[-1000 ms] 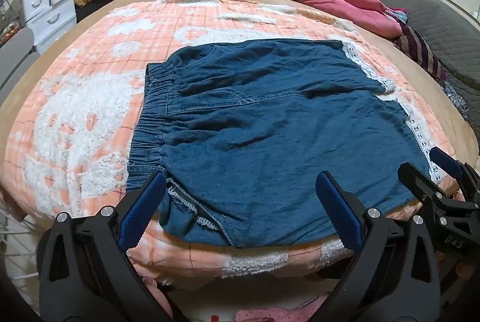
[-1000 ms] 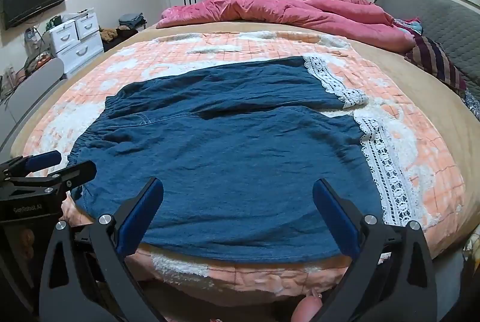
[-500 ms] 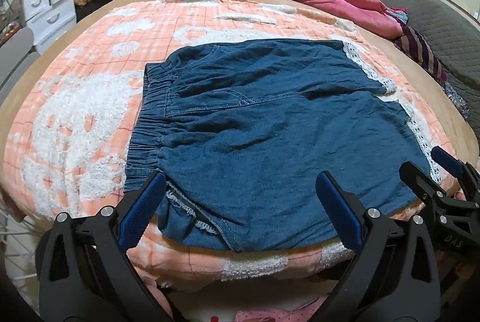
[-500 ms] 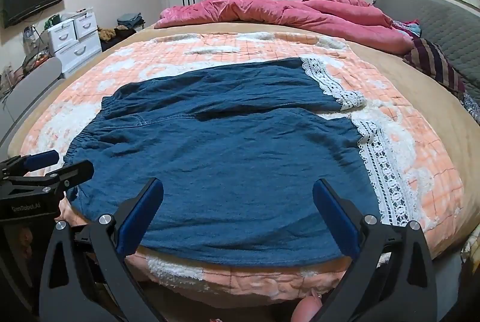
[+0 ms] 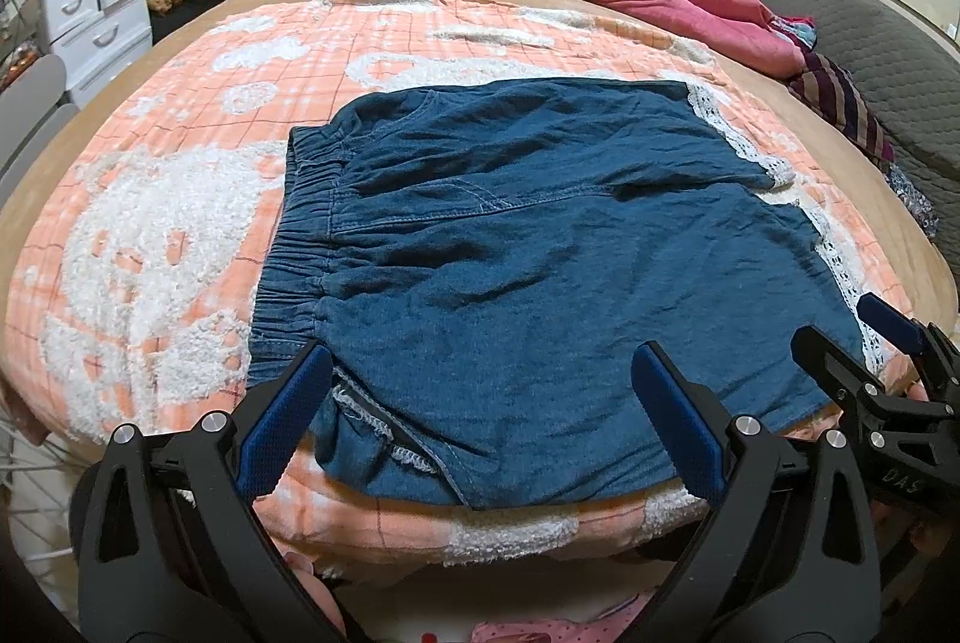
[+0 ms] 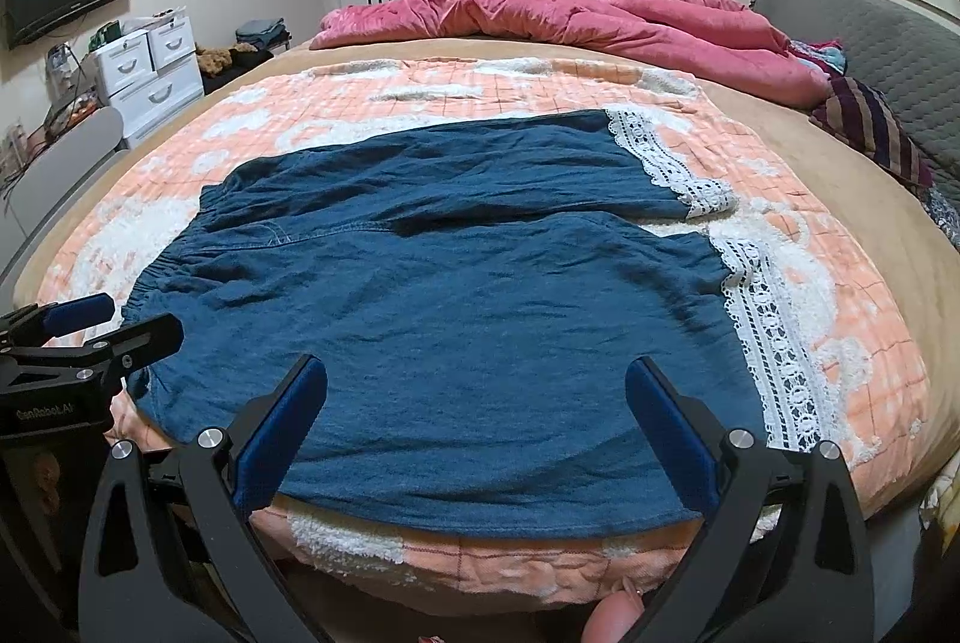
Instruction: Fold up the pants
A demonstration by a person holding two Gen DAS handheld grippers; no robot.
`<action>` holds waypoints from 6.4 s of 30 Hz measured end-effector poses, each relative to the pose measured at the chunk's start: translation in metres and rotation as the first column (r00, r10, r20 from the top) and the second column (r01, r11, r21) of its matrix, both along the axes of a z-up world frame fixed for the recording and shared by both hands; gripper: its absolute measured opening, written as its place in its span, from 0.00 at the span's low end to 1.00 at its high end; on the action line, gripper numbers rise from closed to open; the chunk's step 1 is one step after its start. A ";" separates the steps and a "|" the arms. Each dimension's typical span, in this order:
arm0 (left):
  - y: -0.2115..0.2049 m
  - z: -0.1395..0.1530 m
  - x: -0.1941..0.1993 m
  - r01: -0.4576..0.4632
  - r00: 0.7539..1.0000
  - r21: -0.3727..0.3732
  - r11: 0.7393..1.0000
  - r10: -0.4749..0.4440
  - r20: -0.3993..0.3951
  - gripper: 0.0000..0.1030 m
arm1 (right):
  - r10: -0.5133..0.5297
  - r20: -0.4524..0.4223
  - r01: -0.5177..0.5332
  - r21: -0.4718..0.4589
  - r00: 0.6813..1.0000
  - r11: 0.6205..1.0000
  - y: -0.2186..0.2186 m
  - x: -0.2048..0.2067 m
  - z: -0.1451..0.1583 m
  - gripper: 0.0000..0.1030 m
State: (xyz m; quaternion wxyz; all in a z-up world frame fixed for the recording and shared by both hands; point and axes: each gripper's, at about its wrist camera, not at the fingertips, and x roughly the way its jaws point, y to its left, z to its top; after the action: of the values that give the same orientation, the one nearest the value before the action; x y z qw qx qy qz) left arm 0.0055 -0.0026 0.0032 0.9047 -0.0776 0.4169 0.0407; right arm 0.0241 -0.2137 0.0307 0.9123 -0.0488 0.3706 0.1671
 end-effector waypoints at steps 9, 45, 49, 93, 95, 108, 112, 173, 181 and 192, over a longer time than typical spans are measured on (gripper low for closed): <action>0.002 -0.004 0.003 0.000 1.000 0.001 1.000 0.000 -0.004 0.91 | 0.003 -0.001 -0.003 0.003 1.000 1.000 0.001 0.000 0.000 0.96; 0.121 0.007 0.119 -0.092 0.995 0.059 0.994 0.093 -0.025 0.91 | 0.230 -0.065 -0.232 -0.027 0.971 0.972 0.070 0.130 0.007 0.96; 0.124 -0.003 0.146 -0.036 0.998 0.092 0.995 0.040 -0.044 0.91 | 0.262 -0.099 -0.266 -0.028 0.960 0.964 0.086 0.168 0.002 0.96; 0.155 -0.038 0.178 0.132 0.989 -0.020 0.991 -0.130 0.070 0.55 | 0.673 -0.092 -0.679 -0.054 0.734 0.732 0.191 0.242 0.014 0.05; 0.153 -0.040 0.179 0.156 0.986 -0.039 0.987 -0.153 0.069 0.44 | 0.667 -0.077 -0.671 -0.049 0.741 0.740 0.185 0.233 0.019 0.05; 0.127 0.011 0.111 0.225 0.947 0.032 0.974 -0.226 0.228 0.25 | 0.612 -0.024 -0.612 -0.016 0.791 0.790 0.132 0.156 0.044 0.05; 0.109 0.012 0.076 0.245 0.937 0.058 0.968 -0.251 0.241 0.25 | 0.614 -0.011 -0.613 0.017 0.789 0.790 0.109 0.122 0.049 0.05; 0.038 -0.045 -0.004 0.262 0.965 0.004 0.965 -0.262 -0.009 0.31 | 0.431 -0.223 -0.406 0.149 0.875 0.902 0.065 0.019 -0.049 0.44; 0.041 -0.005 -0.028 0.266 0.961 -0.039 0.963 -0.261 0.093 0.46 | 0.365 -0.091 -0.336 0.238 0.926 0.911 0.015 0.021 -0.004 0.54; -0.022 0.018 0.004 0.407 0.909 -0.064 0.911 -0.398 0.121 0.65 | 0.128 -0.055 -0.117 0.176 0.990 0.977 -0.044 0.052 0.011 0.79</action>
State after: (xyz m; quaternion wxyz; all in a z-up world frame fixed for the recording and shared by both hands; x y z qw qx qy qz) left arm 0.0092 -0.0249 0.0211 0.9101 -0.0317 0.3769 -0.1693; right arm 0.0760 -0.2577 0.0419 0.8884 0.0131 0.3808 0.2561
